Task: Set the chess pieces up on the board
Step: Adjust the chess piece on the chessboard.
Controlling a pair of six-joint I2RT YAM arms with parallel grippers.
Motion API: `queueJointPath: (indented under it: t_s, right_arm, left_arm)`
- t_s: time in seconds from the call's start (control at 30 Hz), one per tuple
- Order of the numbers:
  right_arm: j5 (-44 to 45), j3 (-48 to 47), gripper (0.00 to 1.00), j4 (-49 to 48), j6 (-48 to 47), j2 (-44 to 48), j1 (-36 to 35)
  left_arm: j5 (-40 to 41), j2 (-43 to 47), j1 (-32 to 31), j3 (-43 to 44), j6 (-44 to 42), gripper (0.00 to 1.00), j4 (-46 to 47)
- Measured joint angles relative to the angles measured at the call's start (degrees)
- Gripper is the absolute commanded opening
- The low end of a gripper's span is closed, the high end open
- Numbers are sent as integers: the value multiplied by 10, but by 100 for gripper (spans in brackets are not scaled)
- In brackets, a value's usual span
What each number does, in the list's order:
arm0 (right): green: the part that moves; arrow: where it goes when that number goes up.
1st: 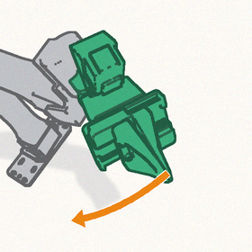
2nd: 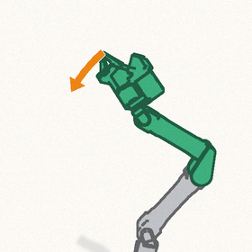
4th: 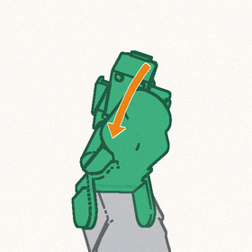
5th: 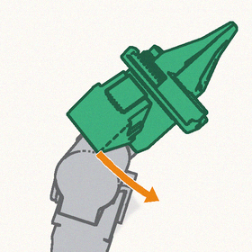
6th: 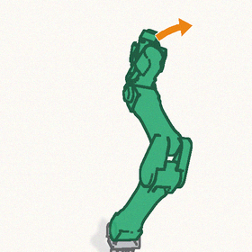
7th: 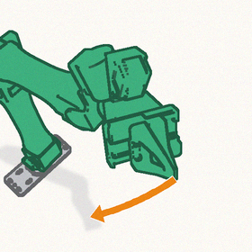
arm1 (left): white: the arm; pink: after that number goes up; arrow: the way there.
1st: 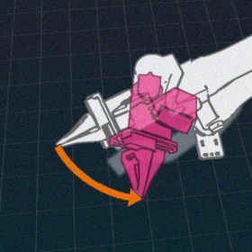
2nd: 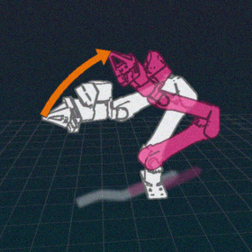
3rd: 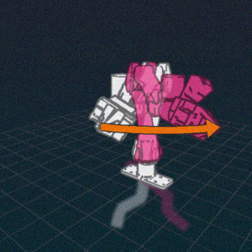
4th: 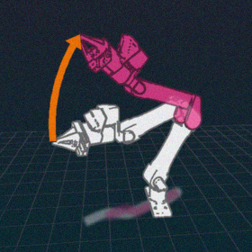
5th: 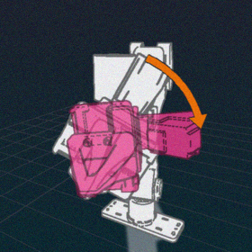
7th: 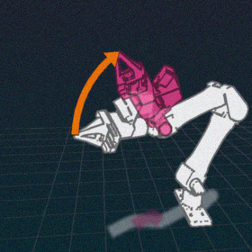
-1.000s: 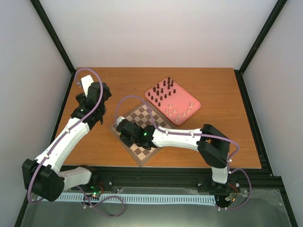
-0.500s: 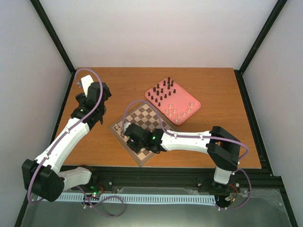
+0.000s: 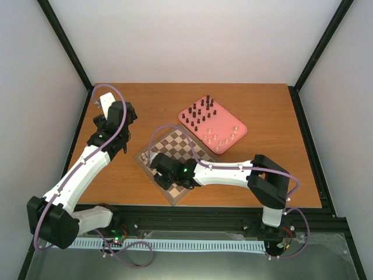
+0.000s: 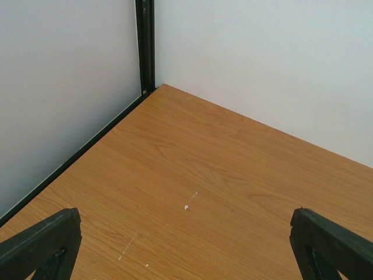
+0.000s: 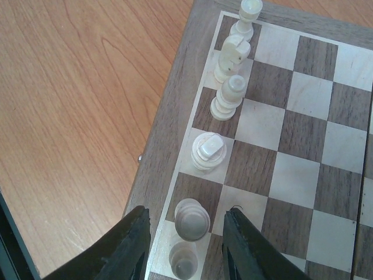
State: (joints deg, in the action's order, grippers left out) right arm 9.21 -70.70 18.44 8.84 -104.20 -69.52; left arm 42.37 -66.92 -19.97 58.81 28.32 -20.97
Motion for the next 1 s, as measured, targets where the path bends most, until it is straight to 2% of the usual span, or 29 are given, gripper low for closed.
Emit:
queueJointPath:
  t_s: [0.13,0.8,1.0]
  right_arm:
    - [1,-3,28,2,0,-6,0]
    - [7,-12,28,4,1,-19,0]
    - [13,-15,17,11,2,-26,0]
  left_arm:
    - [0,0,0,0,0,100,0]
    - [0,-1,0,0,0,100,0]
    - [0,-1,0,0,0,100,1]
